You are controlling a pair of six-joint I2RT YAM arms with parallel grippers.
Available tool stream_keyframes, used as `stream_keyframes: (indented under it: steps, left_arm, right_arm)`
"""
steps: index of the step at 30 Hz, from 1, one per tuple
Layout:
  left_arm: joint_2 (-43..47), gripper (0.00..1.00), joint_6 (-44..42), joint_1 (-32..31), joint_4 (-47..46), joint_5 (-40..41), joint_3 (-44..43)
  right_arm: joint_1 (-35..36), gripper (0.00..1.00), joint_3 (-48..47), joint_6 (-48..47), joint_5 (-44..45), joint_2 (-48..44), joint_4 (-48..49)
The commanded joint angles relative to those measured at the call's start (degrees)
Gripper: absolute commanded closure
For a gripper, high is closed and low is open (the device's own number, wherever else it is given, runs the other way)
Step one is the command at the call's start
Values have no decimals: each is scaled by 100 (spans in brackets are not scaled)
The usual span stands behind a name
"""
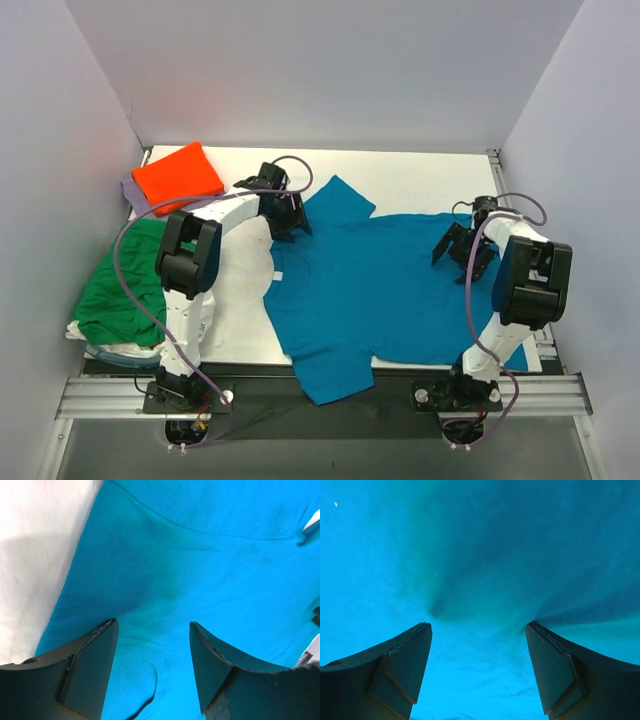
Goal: Fold and stack the t-shirts
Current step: Flatten out the tshirt
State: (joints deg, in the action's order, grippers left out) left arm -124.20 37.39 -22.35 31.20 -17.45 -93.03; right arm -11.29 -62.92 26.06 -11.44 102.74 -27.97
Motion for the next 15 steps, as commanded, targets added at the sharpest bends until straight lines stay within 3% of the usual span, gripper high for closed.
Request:
stream_keyframes:
  steps: [1,8,15]
  left_arm:
    - [-394,31,-161,213,114,146,-381]
    - [-1114,30,-258,433,404,102,-1365]
    - [-1887,30,-478,503,1071,145,-3008]
  right_arm:
    - [249,23,-185,83,-262,413,-165]
    - [628,23,-1178,101,-148,1178,-657]
    - [733,23,-2249,136,-113,1617,-1079]
